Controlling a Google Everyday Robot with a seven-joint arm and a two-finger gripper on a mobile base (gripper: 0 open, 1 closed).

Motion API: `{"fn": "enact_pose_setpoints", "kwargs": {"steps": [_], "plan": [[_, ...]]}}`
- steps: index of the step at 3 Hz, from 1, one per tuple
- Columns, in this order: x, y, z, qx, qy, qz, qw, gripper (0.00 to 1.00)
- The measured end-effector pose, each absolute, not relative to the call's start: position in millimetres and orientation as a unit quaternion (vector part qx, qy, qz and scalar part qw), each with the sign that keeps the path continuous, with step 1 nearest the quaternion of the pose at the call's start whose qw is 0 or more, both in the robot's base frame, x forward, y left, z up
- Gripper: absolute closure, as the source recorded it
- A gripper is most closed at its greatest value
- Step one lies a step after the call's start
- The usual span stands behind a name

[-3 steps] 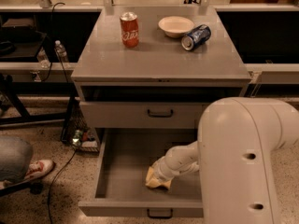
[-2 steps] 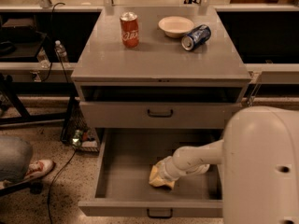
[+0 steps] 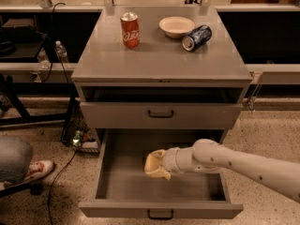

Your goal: Pick sponge from middle drawer and place on counter

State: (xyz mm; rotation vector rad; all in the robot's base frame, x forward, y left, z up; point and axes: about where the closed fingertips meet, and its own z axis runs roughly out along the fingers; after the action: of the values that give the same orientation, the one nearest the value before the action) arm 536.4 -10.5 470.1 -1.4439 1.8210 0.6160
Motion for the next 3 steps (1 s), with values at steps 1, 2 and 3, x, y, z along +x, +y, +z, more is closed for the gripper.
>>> {"fn": "enact_pose_setpoints", "kwargs": {"steps": [1,2,3], "plan": [[531.4,-39.6,523.0,-0.540,0.681,0.264,0.418,1.00],[521.8,-76.4,532.5,-0.520,0.689,0.260,0.433,1.00],[521.9,-76.4,532.6,-0.520,0.689,0.260,0.433,1.00]]}}
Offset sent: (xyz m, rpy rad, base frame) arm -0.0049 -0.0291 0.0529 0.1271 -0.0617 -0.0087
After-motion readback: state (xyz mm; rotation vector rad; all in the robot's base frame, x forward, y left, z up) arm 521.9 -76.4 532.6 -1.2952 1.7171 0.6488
